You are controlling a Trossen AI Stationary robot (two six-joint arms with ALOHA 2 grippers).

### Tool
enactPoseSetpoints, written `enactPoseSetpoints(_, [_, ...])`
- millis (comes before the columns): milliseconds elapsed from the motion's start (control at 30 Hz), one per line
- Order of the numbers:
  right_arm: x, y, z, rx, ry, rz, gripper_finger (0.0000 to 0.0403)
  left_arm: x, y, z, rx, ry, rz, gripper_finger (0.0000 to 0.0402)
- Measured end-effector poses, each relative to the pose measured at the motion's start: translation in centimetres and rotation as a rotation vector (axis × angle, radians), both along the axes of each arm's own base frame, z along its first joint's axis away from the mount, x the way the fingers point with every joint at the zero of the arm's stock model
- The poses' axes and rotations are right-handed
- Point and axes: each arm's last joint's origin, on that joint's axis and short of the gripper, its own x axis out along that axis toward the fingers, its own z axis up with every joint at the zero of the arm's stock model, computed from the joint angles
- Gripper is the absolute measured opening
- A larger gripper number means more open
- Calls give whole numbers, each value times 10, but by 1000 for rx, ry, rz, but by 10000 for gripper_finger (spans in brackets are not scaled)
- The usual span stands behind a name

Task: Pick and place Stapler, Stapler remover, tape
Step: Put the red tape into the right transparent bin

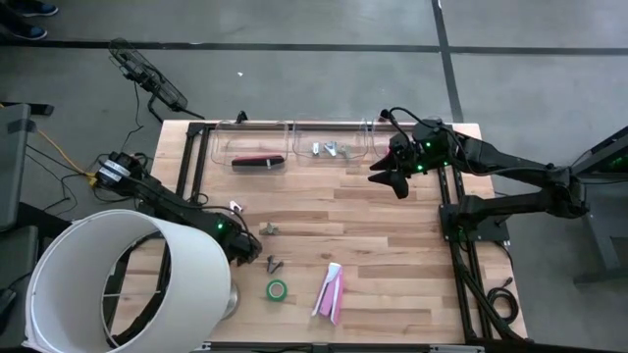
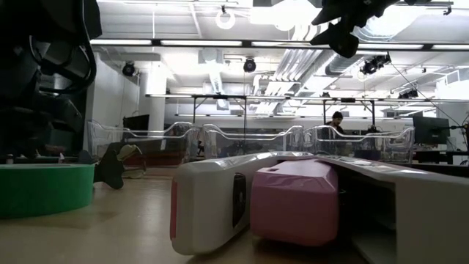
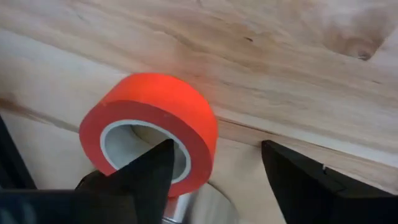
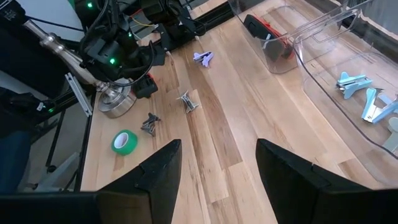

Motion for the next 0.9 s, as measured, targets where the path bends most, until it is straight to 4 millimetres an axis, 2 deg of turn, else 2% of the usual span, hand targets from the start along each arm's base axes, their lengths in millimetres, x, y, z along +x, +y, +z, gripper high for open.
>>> enactPoseSetpoints(333, [0, 0, 0, -10, 1, -3, 197, 2, 0, 0, 15, -34, -35, 96])
enactPoseSetpoints(500, [0, 0, 0, -10, 1, -3, 197, 2, 0, -1, 21, -56, -65, 43])
enactPoseSetpoints(667, [0, 0, 0, -8, 6, -2, 197, 1, 2, 3, 57, -110, -117, 39])
enactPoseSetpoints(900, [0, 0, 0, -9, 6, -2, 197, 3, 8, 23, 240, -256, -133, 45])
